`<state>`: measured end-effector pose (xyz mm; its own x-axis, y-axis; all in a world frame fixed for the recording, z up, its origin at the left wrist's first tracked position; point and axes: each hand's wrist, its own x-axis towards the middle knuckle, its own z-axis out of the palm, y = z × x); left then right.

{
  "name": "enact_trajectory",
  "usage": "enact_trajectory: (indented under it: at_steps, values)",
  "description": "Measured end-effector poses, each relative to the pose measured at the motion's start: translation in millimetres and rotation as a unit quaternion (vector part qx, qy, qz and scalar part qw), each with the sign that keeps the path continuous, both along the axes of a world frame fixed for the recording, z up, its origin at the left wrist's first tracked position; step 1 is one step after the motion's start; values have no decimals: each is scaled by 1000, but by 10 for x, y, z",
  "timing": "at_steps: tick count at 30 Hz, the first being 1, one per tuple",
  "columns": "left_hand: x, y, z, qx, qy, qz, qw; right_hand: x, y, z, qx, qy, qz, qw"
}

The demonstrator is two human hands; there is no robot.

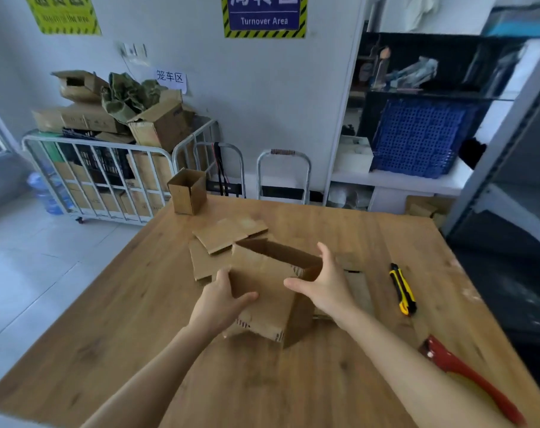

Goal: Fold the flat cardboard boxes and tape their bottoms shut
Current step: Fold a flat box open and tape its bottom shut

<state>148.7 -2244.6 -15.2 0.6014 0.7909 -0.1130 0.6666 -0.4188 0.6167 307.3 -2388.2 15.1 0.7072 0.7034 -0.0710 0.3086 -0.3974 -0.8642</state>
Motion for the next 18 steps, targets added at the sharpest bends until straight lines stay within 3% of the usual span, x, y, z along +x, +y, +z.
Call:
enact_trajectory:
  at_steps: [7, 11, 18]
  values:
    - [-84, -642, -267, 11, 60, -76, 995, -85, -707, -246, -19, -29, 34, 999]
    - [-203, -659, -427, 28, 102, -175, 979, -99, -1001, -401, -49, -34, 50, 997]
    - [-278, -652, -525, 33, 73, -272, 959, -162, -1251, -555, -90, -34, 39, 995]
